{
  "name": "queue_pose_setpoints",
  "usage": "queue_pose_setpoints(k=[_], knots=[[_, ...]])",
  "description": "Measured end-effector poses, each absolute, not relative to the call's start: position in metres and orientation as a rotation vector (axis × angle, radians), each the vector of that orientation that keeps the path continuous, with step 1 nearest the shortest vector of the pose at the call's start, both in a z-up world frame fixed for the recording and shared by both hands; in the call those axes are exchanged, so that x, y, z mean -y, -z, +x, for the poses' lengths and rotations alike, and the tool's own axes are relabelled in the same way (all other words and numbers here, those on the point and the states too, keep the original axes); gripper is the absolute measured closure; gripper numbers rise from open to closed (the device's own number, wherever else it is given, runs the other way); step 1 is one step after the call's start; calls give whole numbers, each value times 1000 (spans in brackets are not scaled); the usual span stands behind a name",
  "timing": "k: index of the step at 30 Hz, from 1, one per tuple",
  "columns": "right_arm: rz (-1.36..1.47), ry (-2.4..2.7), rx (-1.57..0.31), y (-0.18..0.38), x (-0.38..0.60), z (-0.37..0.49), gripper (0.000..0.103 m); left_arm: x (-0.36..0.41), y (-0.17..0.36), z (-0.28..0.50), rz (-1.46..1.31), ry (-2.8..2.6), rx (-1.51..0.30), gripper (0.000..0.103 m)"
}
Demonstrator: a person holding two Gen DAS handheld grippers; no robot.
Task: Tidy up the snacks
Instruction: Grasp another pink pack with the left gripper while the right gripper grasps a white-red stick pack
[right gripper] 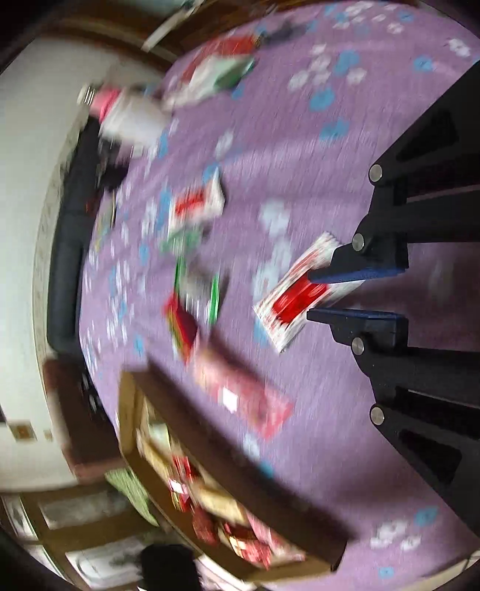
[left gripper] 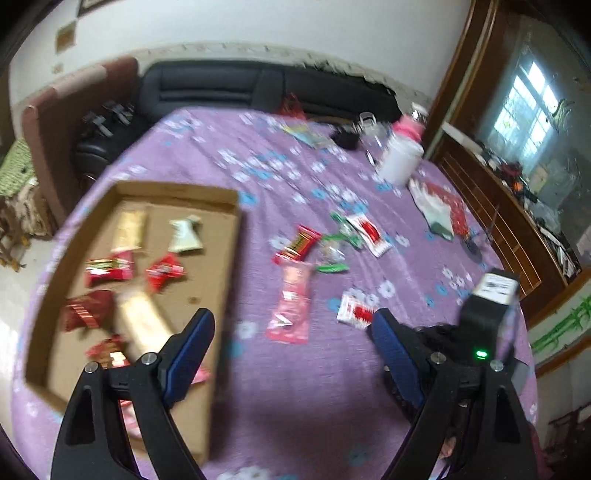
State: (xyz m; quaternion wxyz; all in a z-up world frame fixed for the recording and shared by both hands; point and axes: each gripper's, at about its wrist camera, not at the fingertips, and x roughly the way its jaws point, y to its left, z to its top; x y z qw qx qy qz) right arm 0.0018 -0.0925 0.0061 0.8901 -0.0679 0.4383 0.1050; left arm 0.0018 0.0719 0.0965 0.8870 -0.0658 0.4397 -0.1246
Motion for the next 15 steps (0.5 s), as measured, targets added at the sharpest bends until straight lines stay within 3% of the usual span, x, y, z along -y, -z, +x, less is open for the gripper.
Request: queue_pose_setpoints(k=[10, 12, 14, 15], knots=[[98, -249, -871, 4, 154, -1, 89, -12, -40, 63, 106, 182, -996, 17], [107, -259, -862, 2, 155, -3, 89, -7, -33, 69, 131, 173, -1009, 28], [106, -261, -855, 1, 153, -4, 89, -4, -25, 73, 138, 189, -1041, 56], [110, -268, -853, 0, 152, -3, 89, -1, -21, 75, 148, 194, -1058, 60]])
